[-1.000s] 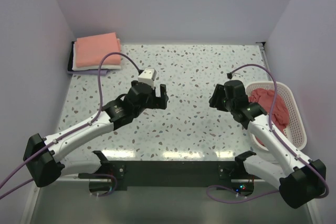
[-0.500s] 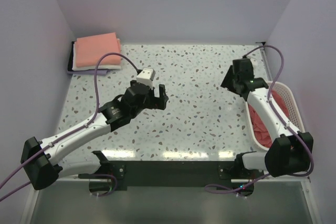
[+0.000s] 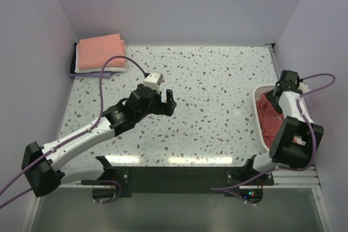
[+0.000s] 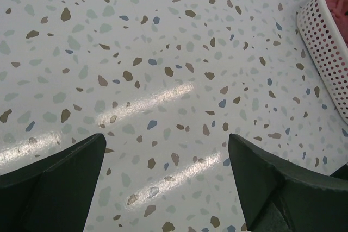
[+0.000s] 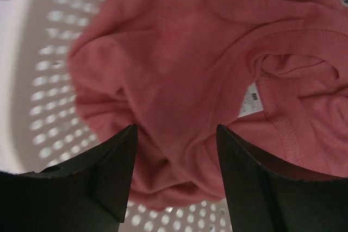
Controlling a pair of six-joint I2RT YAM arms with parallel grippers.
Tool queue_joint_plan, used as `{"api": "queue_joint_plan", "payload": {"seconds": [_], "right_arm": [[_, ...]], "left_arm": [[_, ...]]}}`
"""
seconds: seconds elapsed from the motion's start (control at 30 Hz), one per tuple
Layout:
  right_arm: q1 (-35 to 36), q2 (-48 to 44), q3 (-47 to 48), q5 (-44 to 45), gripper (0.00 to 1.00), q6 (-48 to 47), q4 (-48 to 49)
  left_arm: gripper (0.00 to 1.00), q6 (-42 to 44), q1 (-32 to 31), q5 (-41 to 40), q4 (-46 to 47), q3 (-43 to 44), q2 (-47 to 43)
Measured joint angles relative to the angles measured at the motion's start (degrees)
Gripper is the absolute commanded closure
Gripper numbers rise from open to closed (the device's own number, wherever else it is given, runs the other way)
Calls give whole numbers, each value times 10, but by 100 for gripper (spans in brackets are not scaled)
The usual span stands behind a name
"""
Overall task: Fold and stack the t-shirts
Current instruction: Grab the tshirt from the pile
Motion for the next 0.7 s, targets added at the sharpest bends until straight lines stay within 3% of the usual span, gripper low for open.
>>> {"api": "queue_joint_plan", "payload": {"seconds": [0.2, 0.3, 0.33, 0.43, 0.7], "right_arm": [[-42, 72, -63, -38, 42, 35, 59], [-42, 72, -64, -45, 62, 40, 76], [-42, 72, -66, -46, 79, 43, 80], [-42, 66, -70, -45, 100, 52, 84], [-41, -19, -66, -50, 100, 49, 49]], "left_arm": [[0, 0, 0, 4, 0, -4, 0], [0, 0, 0, 4, 0, -4, 1], [0, 0, 0, 4, 0, -4, 2], [0, 0, 0, 4, 0, -4, 2], [0, 0, 0, 4, -1, -4, 2]]}}
